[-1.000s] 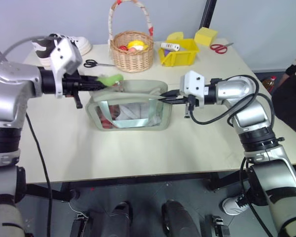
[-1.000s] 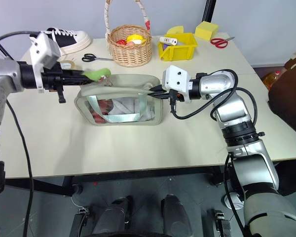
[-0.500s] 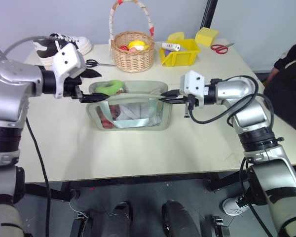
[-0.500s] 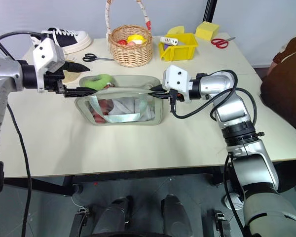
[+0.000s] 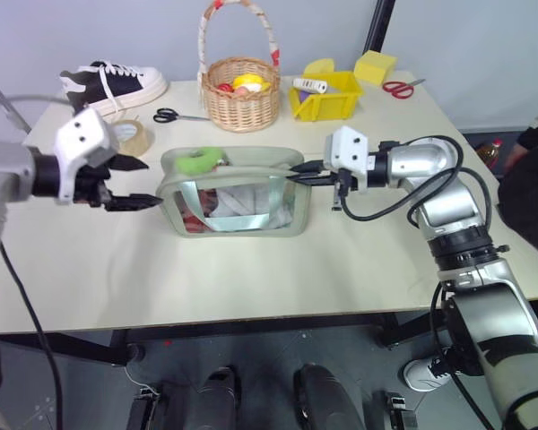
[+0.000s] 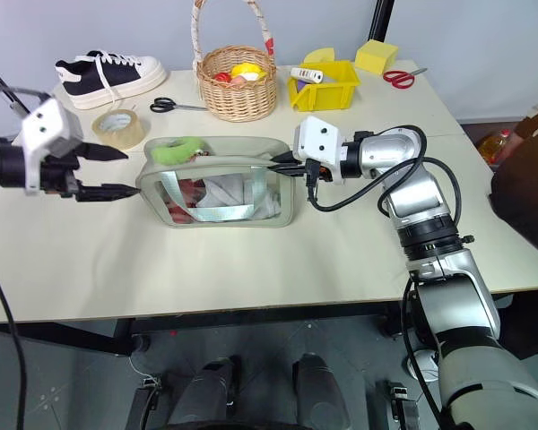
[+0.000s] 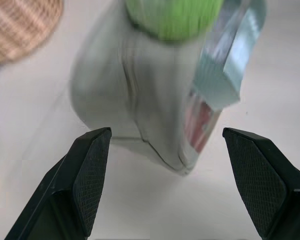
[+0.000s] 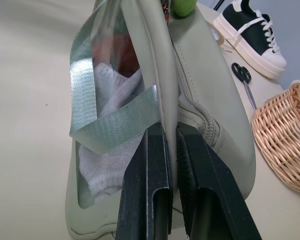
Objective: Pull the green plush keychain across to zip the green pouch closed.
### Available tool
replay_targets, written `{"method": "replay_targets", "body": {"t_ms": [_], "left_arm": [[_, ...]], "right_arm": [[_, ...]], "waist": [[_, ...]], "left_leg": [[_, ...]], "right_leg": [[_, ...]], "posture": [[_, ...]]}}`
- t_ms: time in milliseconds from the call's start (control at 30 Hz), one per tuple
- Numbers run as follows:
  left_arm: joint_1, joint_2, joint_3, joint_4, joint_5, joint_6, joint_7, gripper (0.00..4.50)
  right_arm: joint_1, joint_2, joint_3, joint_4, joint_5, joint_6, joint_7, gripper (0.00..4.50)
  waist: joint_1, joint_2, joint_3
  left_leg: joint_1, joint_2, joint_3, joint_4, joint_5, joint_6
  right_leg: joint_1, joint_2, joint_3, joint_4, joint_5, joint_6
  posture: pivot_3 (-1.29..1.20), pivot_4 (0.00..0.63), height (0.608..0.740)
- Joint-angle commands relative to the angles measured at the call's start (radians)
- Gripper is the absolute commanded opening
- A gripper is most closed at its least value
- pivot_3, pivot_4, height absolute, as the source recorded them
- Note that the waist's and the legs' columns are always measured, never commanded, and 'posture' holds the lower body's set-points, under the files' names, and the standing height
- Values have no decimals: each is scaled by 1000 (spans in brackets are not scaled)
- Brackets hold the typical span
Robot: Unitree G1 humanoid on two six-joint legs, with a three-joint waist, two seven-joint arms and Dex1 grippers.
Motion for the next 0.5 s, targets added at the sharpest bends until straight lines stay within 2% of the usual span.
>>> {"method": "replay_targets", "body": {"t_ms": [33, 133, 233, 433, 500], "left_arm": [[-11, -57, 57, 21, 3, -28, 99, 3800], [-8, -76, 53, 28, -8, -27, 95, 3800], [-8, -75, 49, 19, -23, -15, 81, 3041], [-13, -82, 42, 22, -28, -20, 73, 54], [-19, -90, 35, 24, -27, -20, 78, 54]], "right_arm": [[-23, 9, 3, -17, 2, -7, 9, 0], [-25, 9, 3, -16, -1, -7, 11, 0], [-25, 6, 1, -18, -2, -6, 12, 0], [-18, 0, 0, -34, -3, 4, 10, 0], [-14, -4, 0, -43, -6, 9, 6, 0]], "waist": [[0, 0, 0], [-4, 0, 0], [-2, 0, 0], [-1, 0, 0], [-1, 0, 0]], "left_leg": [[0, 0, 0, 0, 0, 0], [0, 0, 0, 0, 0, 0], [0, 0, 0, 0, 0, 0], [0, 0, 0, 0, 0, 0], [0, 0, 0, 0, 0, 0]], "right_leg": [[0, 0, 0, 0, 0, 0], [0, 0, 0, 0, 0, 0], [-1, 0, 0, 0, 0, 0], [-1, 1, 0, 0, 0, -1], [-1, 1, 0, 0, 0, -1]], "posture": [[0, 150, 740], [0, 150, 740], [0, 150, 740], [0, 150, 740], [0, 150, 740]]}}
